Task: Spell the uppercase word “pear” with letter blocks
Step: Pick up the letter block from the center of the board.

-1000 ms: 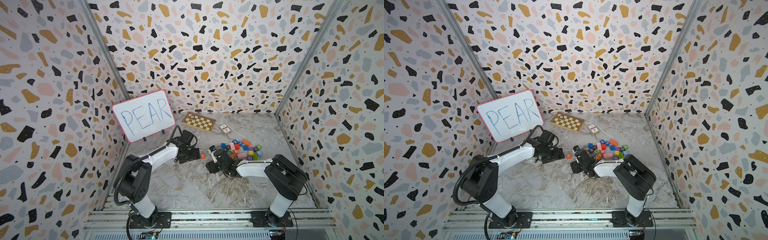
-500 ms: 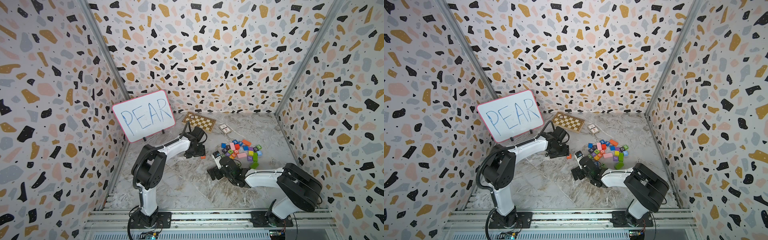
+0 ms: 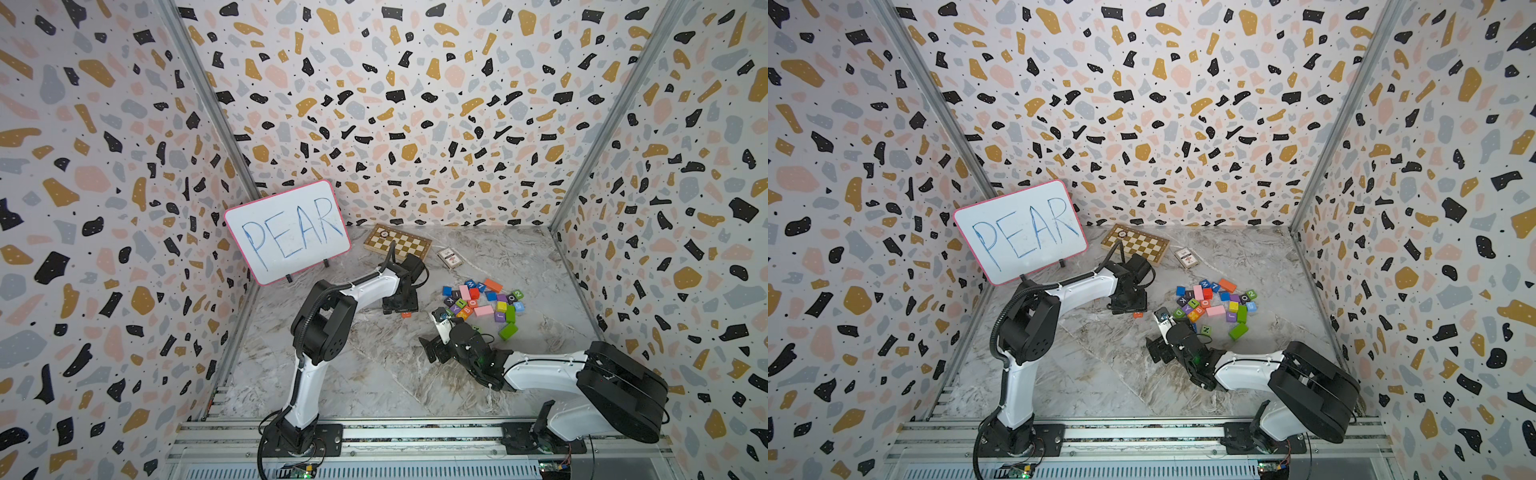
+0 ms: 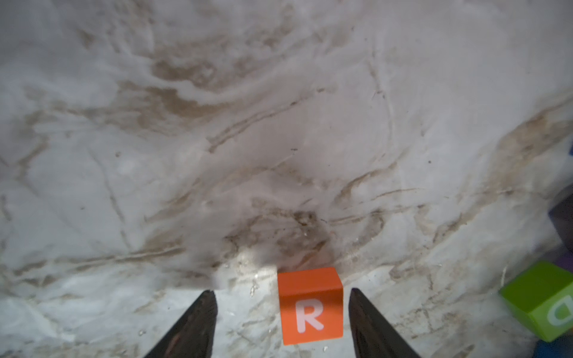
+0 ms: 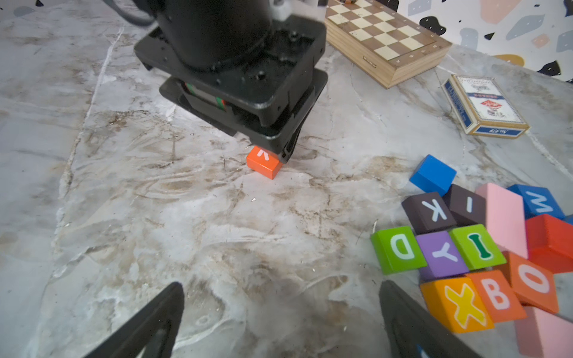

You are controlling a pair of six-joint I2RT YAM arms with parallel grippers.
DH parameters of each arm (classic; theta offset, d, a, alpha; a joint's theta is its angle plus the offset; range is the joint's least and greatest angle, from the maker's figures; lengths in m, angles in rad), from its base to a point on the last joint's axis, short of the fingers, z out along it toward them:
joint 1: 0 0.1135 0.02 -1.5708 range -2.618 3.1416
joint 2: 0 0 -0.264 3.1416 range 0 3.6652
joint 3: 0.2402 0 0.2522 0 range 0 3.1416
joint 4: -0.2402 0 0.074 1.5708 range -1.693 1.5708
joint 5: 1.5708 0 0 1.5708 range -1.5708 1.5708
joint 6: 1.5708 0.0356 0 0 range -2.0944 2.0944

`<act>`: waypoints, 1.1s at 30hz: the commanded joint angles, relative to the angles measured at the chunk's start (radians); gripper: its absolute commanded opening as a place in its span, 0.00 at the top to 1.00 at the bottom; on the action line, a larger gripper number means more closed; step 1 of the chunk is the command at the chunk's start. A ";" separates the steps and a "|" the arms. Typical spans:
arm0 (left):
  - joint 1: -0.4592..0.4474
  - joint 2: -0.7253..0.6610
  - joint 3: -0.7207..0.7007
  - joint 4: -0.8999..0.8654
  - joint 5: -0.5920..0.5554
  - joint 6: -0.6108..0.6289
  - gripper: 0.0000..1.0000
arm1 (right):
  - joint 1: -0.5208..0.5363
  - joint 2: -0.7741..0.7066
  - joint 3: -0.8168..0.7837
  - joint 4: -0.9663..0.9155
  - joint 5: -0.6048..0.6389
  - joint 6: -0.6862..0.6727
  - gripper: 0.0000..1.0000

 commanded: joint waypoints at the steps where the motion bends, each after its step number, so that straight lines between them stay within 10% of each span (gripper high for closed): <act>1: -0.009 0.032 0.039 -0.034 -0.004 -0.020 0.36 | -0.007 -0.002 0.017 0.018 0.017 -0.016 0.00; 33: -0.003 -0.014 0.034 -0.083 -0.020 -0.013 0.67 | -0.032 0.110 0.110 -0.001 -0.029 -0.009 0.00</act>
